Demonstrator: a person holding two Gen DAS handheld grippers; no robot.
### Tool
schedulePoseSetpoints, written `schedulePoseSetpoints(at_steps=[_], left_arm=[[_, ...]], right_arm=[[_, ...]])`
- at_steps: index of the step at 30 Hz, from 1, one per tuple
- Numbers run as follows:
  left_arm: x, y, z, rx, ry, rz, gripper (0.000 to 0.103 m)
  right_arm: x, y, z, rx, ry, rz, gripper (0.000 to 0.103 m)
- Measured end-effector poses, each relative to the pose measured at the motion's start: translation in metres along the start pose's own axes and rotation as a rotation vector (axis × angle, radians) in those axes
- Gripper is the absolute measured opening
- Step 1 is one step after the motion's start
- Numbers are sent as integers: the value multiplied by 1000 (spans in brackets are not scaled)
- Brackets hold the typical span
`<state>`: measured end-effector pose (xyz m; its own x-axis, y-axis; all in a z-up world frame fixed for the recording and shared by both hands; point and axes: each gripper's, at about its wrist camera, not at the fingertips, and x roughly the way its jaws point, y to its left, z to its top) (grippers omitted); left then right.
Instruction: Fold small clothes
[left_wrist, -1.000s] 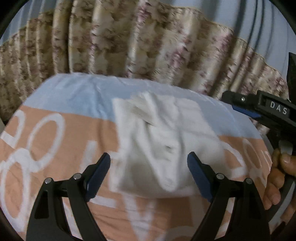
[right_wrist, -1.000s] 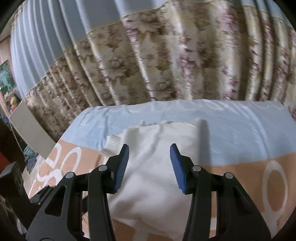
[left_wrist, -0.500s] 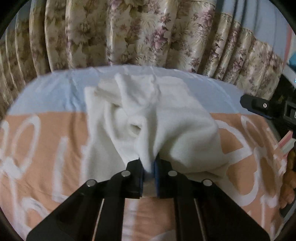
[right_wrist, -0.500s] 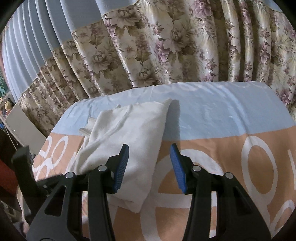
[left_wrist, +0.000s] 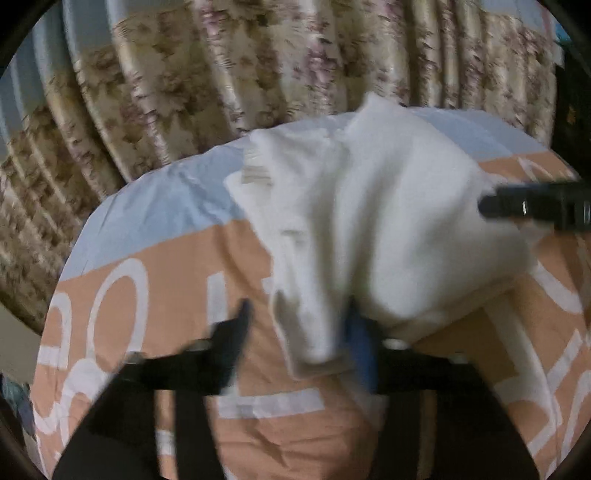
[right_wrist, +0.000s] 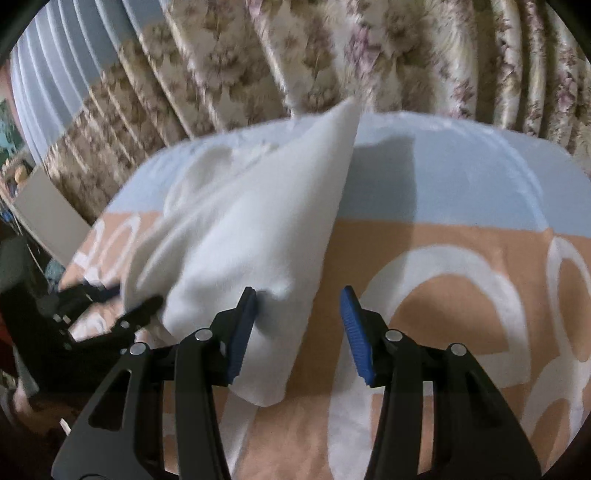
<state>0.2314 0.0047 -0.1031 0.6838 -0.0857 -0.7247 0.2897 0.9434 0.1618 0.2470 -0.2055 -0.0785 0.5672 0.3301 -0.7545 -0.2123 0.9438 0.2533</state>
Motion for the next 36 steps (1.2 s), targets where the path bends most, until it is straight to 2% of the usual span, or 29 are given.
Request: schedulePoseSetpoints(at_steps=[3, 6, 10, 15, 20, 23, 26, 29, 36], left_arm=[[-6, 23, 4, -86, 11, -71, 76], [-22, 35, 15, -124, -20, -94, 79], [-39, 38, 47, -117, -84, -116, 80], [-50, 41, 81, -136, -116, -162, 81], [-53, 50, 76, -172, -73, -145, 81], [-45, 53, 66, -187, -50, -121, 81], [-37, 60, 73, -224, -59, -124, 81], [-23, 67, 92, -263, -80, -135, 81], [25, 44, 140, -223, -59, -132, 81]], right_arm=[[-1, -3, 1, 14, -12, -1, 52], [-2, -6, 5, 10, -28, -9, 54], [-4, -11, 11, 24, -64, -18, 55], [-7, -14, 18, 19, -71, -7, 58], [5, -9, 14, -6, -24, 20, 60], [10, -1, 7, -30, -24, 18, 62], [9, -3, 8, -6, -39, 26, 62], [7, -4, 10, -11, -44, 24, 62], [3, -14, 21, 6, -68, 4, 66]])
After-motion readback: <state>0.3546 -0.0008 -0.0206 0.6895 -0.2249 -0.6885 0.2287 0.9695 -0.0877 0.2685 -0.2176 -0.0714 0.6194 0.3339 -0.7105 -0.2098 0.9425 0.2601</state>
